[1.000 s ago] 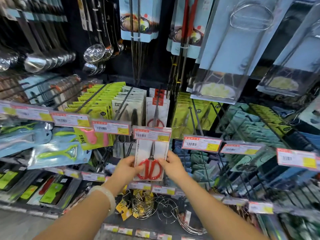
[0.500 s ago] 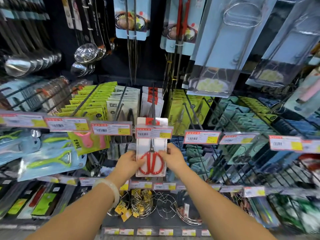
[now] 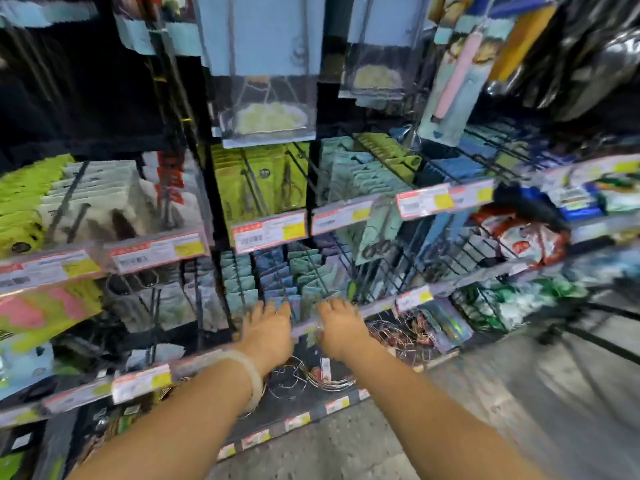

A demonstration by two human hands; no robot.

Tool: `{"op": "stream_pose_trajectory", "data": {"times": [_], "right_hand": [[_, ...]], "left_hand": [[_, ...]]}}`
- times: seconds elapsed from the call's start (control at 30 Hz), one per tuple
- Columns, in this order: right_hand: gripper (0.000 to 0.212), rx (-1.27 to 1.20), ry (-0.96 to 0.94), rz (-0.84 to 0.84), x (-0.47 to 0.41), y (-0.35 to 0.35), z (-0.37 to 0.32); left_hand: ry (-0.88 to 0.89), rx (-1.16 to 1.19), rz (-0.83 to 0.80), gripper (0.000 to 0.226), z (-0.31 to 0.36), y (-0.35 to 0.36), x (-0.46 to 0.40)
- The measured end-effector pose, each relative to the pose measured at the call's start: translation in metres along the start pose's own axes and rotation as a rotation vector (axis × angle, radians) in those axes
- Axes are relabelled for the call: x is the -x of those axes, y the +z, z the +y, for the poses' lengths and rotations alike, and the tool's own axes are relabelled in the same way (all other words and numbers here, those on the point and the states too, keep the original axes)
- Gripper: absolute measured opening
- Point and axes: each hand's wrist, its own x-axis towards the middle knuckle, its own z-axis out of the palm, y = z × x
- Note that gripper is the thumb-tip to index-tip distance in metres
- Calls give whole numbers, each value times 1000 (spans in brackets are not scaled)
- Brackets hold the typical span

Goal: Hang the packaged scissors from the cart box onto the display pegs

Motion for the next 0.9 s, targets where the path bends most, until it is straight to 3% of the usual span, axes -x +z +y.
{"op": "stream_pose_trajectory", "data": {"times": [0.27,0.37,0.53,0.67,0.8,0.9], "right_hand": [[69,-87,352,81,96,-22,227],[56,-84,487,159,153,-33,323],[52,-52,726,191,256,-54,464],[49,-94,888,192,328,-56,545],[59,-165,986,169,372,-51,604],[55,-189,1042,171,391,-44,650]], "left_hand": [[337,-163,-25,70,231,11,-13],[481,-177,-42,68,342,25,-4],[740,-214,-40,64,516,44,30],[905,-303,-14,56,614,64,57],[1019,-383,-14,65,699,81,66],[1085,-413,-21,66,759,93,64]]}}
